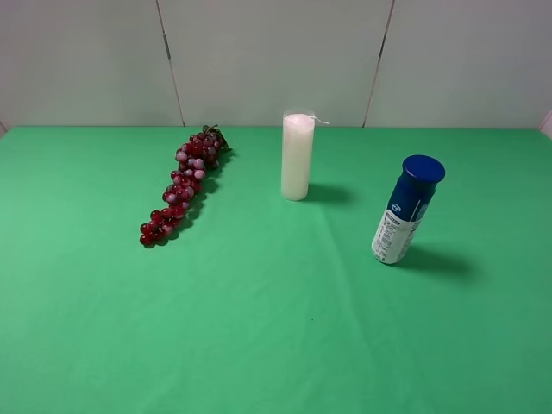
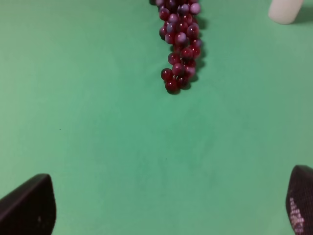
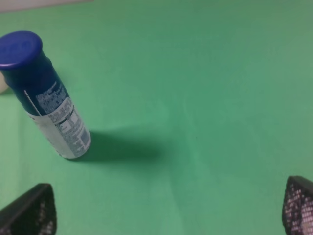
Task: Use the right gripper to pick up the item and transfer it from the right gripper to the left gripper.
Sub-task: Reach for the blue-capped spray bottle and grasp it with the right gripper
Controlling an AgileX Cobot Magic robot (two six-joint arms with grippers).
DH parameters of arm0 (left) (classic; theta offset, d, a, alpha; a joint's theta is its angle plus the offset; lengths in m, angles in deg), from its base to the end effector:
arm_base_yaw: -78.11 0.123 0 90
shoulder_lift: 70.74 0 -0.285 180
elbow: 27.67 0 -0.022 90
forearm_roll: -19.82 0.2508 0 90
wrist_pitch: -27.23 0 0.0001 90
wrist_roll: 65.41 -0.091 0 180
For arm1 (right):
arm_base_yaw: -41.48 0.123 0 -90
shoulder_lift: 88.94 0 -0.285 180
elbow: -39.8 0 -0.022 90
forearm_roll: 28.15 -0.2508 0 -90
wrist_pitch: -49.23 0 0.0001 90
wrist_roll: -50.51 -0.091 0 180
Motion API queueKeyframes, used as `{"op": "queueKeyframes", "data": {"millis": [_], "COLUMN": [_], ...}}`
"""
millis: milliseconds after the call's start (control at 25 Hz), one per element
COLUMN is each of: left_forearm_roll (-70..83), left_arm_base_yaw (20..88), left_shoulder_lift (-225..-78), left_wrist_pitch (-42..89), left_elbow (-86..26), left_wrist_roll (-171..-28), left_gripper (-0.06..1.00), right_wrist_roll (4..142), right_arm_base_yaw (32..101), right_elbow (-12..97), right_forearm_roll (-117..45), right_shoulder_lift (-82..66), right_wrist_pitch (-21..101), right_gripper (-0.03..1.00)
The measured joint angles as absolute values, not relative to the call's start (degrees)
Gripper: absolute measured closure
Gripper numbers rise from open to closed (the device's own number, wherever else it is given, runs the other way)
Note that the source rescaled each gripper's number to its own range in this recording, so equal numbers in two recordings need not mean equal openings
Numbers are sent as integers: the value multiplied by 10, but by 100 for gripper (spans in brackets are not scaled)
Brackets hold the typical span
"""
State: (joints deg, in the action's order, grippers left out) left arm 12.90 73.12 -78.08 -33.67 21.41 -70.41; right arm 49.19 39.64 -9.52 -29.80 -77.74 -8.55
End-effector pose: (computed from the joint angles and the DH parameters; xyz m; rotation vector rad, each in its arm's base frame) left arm -0.0062 -0.0091 0.2751 0.1837 2.0365 -0.1445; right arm 0.0081 0.0020 0.2777 0.0578 2.0637 0.0290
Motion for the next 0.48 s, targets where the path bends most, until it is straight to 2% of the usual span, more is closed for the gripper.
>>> {"op": "queueKeyframes", "data": {"millis": [480], "left_forearm_roll": [129], "left_arm_base_yaw": [731], "left_shoulder_lift": [-781], "left_wrist_pitch": [-337], "left_elbow": [214], "left_wrist_roll": [-704], "left_gripper": [6], "right_wrist_roll": [492], "right_arm_base_yaw": [396], "right_elbow": [-95], "right_forearm_roll": [-298], "right_shoulder_lift": [-777], "right_wrist_pitch": [-86], "right_gripper": [-3]}}
